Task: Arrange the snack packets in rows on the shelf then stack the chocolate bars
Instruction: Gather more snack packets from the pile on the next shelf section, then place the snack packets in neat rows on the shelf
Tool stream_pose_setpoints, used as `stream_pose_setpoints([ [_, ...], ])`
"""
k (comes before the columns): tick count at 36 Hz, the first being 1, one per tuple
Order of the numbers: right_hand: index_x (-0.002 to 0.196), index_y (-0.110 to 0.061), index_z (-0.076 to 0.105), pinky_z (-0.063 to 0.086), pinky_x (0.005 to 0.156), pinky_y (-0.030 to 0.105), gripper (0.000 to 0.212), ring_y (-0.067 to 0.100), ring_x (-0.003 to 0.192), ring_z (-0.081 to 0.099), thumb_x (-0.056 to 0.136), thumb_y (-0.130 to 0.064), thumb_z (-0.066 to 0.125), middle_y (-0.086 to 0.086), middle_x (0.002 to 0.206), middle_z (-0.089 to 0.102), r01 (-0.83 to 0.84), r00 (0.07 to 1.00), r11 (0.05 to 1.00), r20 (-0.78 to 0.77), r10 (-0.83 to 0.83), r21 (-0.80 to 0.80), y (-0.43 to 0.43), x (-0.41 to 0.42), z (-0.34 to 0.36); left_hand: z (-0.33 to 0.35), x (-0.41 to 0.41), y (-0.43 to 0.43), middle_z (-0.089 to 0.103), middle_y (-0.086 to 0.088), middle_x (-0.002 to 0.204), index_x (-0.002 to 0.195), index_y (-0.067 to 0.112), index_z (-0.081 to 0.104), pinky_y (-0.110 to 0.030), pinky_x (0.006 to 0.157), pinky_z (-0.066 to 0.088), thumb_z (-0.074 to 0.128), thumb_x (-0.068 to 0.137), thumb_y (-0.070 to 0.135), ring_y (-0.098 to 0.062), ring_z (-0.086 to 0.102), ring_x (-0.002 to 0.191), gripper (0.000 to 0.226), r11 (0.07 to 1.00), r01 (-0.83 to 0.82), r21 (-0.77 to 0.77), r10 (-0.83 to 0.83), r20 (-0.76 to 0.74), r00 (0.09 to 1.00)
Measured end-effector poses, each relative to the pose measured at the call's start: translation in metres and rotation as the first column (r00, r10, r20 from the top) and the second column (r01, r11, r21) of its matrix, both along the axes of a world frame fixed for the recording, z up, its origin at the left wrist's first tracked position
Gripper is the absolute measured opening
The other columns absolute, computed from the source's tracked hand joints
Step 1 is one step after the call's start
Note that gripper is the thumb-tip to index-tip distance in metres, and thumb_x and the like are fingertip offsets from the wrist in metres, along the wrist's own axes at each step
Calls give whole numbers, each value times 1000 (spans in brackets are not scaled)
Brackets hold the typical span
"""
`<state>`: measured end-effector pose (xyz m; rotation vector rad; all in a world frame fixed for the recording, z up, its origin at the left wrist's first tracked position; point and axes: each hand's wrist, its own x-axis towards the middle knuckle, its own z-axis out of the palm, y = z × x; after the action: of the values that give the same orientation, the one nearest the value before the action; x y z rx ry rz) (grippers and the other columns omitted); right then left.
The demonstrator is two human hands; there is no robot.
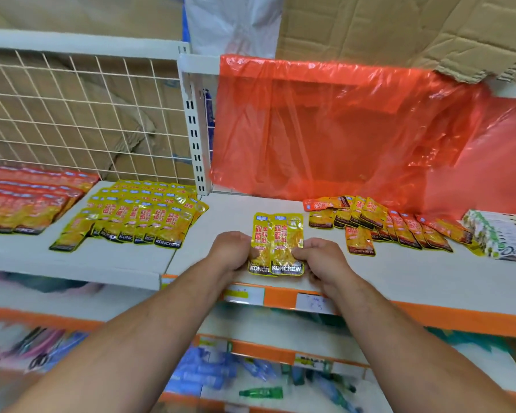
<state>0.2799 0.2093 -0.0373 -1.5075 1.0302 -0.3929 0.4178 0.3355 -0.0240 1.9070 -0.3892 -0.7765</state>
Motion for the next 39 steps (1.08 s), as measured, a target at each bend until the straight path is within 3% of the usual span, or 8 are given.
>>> stream_pose_setpoints([
  [3, 67, -16, 47, 24, 38, 18, 33, 4, 34, 35, 86, -7, 73, 4, 60, 49, -19, 999, 1000, 33, 19, 16, 16, 4, 5, -1, 3, 20, 48, -12, 61, 67, 12, 53, -26, 51, 31, 68, 80, -7, -20, 39, 50, 27, 998, -56, -23, 55, -24, 998],
  [10, 64, -14, 57, 29, 40, 18, 28, 8, 37, 39, 87, -7, 71, -3, 46, 51, -86, 996, 996, 16, 86, -20, 49, 26, 19, 4, 23, 58, 49, -10, 64, 73, 12, 54, -26, 52, 32, 65, 78, -14, -19, 39, 53, 29, 987, -137, -81, 128, -106, 986],
  [15, 67, -15, 57, 30, 47, 23, 27, 10, 41, 41, 87, -8, 73, -2, 49, 54, -106, 994, 994, 7, 106, -34, 69, 54, 18, 3, 51, 83, 51, -12, 68, 81, 12, 54, -32, 57, 35, 66, 80, -8, -21, 40, 56, 24, 987, -131, -89, 124, -89, 988],
  [18, 71, -14, 56, 27, 47, 24, 24, 12, 42, 38, 85, -9, 74, 4, 55, 53, -107, 994, 992, 9, 108, -65, 83, 77, 15, 1, 77, 98, 54, -4, 49, 75, 12, 56, -28, 52, 32, 62, 85, -6, -18, 38, 46, 21, 984, -140, -107, 129, -101, 987],
  [24, 77, -14, 58, 21, 48, 27, 20, 18, 48, 34, 82, -9, 77, 13, 66, 51, -103, 994, 991, 22, 105, -83, 120, 138, 12, -4, 143, 138, 58, 4, 47, 59, 16, 48, -29, 57, 38, 60, 89, -3, -12, 48, 38, 38, 983, -146, -115, 138, -73, 988],
  [33, 80, -16, 52, 23, 41, 20, 26, 16, 46, 34, 82, -6, 76, 9, 64, 49, -63, 996, 995, 54, 67, -76, 185, 225, 2, -14, 240, 203, 64, 6, 70, 66, 15, 61, -34, 73, 54, 68, 86, 3, -14, 61, 66, 25, 994, -109, -11, 110, 102, 989],
  [37, 69, -18, 46, 24, 37, 18, 35, 15, 50, 34, 81, -3, 75, 10, 67, 46, -47, 996, 996, 69, 52, -78, 204, 244, -4, -12, 268, 225, 71, -15, 100, 94, 5, 71, -43, 86, 57, 69, 83, 8, -31, 68, 95, 11, 996, -39, 86, 21, 195, 980],
  [39, 65, -20, 45, 25, 38, 18, 38, 16, 51, 36, 81, -4, 76, 10, 67, 48, -45, 997, 996, 54, 49, -81, 211, 250, -6, -15, 278, 232, 70, -16, 97, 87, 2, 70, -43, 86, 56, 73, 79, 8, -34, 66, 98, 10, 992, -30, 121, 0, 243, 970],
])
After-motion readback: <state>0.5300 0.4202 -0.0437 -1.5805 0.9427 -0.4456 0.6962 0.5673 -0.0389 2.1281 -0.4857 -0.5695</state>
